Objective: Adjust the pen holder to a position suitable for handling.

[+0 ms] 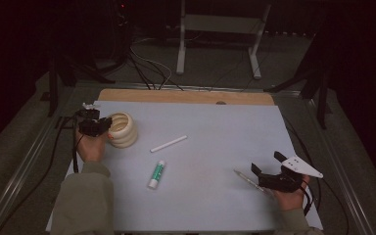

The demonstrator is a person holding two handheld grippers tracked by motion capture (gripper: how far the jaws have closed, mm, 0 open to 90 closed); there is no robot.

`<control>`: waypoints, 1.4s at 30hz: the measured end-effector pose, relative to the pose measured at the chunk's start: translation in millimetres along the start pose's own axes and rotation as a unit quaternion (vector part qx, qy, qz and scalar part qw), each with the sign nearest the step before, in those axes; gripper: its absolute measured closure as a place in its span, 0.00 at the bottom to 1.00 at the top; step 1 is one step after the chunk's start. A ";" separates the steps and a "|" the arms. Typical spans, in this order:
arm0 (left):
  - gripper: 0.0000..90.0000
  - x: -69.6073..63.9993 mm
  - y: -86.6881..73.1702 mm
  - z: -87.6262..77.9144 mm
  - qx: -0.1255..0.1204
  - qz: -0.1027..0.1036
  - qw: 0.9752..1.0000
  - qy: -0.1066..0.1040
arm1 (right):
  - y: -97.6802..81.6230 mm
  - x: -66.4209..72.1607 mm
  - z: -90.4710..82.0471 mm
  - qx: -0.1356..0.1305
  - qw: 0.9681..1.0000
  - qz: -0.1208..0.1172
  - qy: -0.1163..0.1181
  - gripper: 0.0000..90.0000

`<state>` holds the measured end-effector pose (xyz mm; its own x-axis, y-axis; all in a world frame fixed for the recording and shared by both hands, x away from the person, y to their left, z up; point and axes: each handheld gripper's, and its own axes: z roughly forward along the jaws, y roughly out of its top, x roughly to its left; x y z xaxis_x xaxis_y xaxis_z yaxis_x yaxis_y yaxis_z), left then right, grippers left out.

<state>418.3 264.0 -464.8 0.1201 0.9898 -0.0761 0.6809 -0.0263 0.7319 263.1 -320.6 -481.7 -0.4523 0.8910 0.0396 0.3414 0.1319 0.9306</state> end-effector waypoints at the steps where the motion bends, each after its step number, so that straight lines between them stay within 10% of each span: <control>1: 0.86 0.6 -0.4 -0.4 0.000 -0.001 1.000 -0.004 | 0.0 -0.1 0.1 0.000 1.000 0.000 0.000 0.00; 18: 0.86 -17.4 10.4 -24.7 -0.058 0.022 0.996 -0.061 | 0.2 -0.3 -0.5 -0.002 1.000 0.002 -0.002 0.00; 42: 0.86 -82.3 19.3 -54.4 -0.081 0.085 0.979 -0.165 | 0.0 -0.8 0.4 -0.010 1.000 0.002 -0.001 0.00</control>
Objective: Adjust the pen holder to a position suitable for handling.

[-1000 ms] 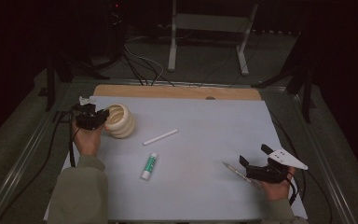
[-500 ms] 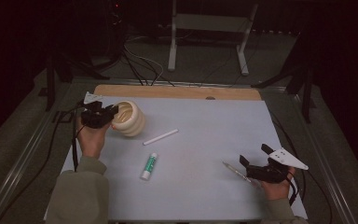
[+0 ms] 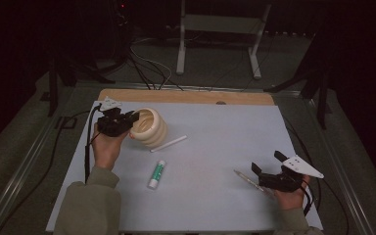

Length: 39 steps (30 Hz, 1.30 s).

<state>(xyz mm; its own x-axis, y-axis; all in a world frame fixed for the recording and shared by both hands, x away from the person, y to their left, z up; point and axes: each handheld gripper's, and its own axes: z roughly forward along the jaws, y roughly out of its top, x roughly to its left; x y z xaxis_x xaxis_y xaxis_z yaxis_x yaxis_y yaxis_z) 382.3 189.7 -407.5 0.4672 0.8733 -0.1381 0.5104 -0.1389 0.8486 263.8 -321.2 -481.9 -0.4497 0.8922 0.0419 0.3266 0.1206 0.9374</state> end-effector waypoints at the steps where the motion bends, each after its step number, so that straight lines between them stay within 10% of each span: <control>1: 0.86 -2.5 0.4 0.7 0.001 0.001 1.000 -0.002 | 0.0 0.1 0.0 -0.001 1.000 0.000 0.000 0.00; 39: 0.86 -98.0 -28.9 37.8 0.051 0.061 0.992 -0.100 | 0.5 0.3 -1.7 -0.026 1.000 -0.015 0.008 0.00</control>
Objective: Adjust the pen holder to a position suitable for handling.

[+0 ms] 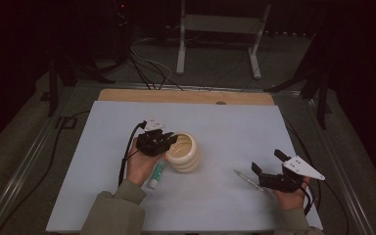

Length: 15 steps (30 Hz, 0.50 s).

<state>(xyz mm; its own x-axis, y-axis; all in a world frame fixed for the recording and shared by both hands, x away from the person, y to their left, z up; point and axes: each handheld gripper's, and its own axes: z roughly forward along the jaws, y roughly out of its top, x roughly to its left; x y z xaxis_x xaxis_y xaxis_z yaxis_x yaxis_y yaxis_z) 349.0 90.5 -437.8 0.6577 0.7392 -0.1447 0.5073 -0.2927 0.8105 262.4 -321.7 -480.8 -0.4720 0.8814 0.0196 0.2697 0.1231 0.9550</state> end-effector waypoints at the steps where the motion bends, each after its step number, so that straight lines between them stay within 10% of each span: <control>1: 0.86 -0.8 -1.1 1.7 0.003 0.000 1.000 -0.001 | 0.0 -0.2 0.0 0.000 1.000 0.000 0.000 0.00; 15: 0.85 -11.0 -13.2 26.4 0.049 0.010 0.999 0.005 | 0.2 1.1 0.4 0.000 1.000 -0.005 -0.001 0.00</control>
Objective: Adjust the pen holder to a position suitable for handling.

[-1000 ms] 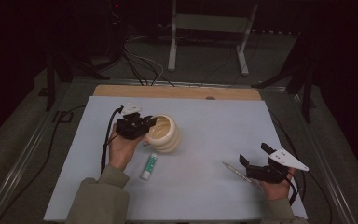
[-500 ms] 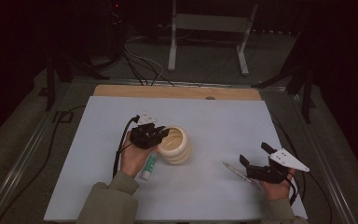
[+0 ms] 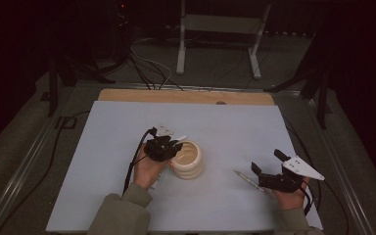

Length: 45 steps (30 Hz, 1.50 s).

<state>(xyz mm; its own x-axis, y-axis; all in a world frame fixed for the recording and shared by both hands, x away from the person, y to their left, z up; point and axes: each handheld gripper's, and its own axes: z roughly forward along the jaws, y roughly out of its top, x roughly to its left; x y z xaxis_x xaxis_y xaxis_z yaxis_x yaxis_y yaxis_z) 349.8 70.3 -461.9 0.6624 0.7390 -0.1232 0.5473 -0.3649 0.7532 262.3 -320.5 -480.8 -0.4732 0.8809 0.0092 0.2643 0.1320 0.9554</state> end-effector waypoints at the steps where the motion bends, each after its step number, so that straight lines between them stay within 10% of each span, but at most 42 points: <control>1: 0.85 -1.0 -0.2 1.0 0.001 0.001 1.000 0.001 | 0.1 0.2 -0.1 0.000 1.000 0.000 0.000 0.00; 10: 0.79 -2.8 0.9 7.4 -0.013 -0.003 1.000 -0.023 | 0.0 0.5 0.1 0.003 1.000 0.001 -0.001 0.00; 24: 0.02 -4.1 5.1 -9.5 -0.068 -0.012 0.998 -0.006 | 0.4 -0.3 -1.0 0.002 1.000 0.006 -0.005 0.00; 45: 0.00 -2.3 1.7 -40.6 -0.108 0.008 0.994 0.027 | 0.2 -1.3 -0.4 0.003 1.000 0.008 -0.007 0.00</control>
<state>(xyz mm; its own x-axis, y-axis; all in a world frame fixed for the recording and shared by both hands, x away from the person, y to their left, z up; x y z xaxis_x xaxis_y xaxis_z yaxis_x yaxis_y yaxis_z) 328.5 90.9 -434.2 0.6391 0.7650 -0.0795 0.4095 -0.2510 0.8771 262.6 -321.8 -480.5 -0.4575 0.8890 0.0205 0.2760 0.1201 0.9536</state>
